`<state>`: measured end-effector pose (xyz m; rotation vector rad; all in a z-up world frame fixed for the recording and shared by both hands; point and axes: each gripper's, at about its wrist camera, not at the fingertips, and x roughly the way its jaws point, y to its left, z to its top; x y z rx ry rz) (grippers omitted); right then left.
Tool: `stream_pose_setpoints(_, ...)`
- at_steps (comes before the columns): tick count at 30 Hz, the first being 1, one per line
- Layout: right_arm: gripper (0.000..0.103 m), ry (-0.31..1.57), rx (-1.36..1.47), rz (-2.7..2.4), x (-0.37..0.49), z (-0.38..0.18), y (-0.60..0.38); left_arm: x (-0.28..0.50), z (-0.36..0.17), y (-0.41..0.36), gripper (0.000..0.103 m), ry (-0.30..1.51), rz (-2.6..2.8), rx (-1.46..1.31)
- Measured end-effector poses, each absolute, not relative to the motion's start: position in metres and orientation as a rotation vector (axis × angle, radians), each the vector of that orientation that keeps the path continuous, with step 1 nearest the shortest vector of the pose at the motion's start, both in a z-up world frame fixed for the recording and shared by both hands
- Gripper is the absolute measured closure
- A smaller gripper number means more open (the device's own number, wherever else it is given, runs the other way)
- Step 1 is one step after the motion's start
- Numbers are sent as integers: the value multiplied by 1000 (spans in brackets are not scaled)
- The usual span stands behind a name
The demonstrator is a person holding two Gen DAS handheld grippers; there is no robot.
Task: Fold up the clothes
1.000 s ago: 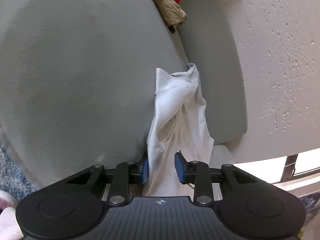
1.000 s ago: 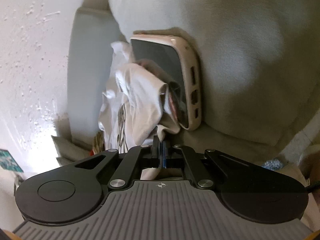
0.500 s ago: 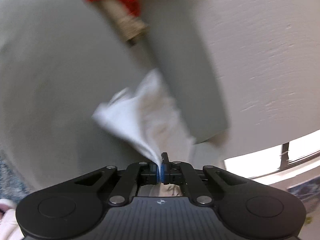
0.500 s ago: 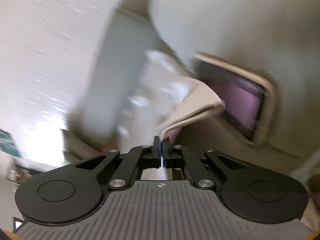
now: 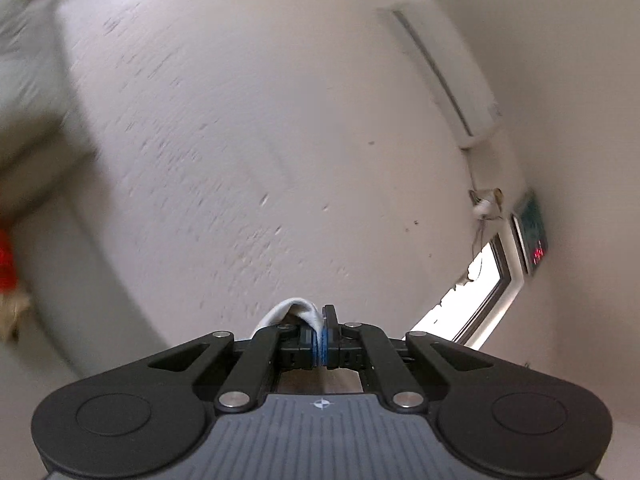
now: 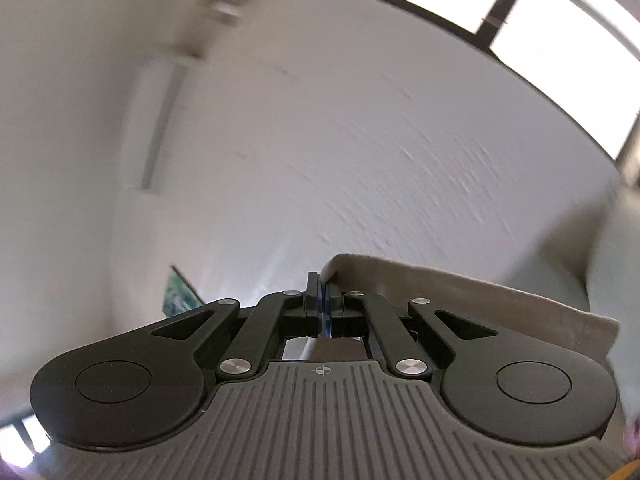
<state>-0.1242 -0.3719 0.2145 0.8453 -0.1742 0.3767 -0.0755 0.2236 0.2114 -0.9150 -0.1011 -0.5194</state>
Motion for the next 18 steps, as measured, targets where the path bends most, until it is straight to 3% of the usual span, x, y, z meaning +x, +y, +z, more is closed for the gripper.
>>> stream_pose_setpoints(5, 102, -89, 777, 308, -92, 256, -360, -33, 221, 226, 103, 33, -422, -881)
stream_pose_setpoints(12, 102, 301, 763, 134, 104, 223, -327, 140, 170, 238, 103, 381, -244, -958)
stream_pose_setpoints(15, 102, 361, 801, 88, 173, 215, -325, 185, 182, 241, 103, 367, -253, -968)
stream_pose_setpoints(18, 102, 260, 805, 105, 195, 236, -327, 195, 218, 236, 103, 214, -323, -897)
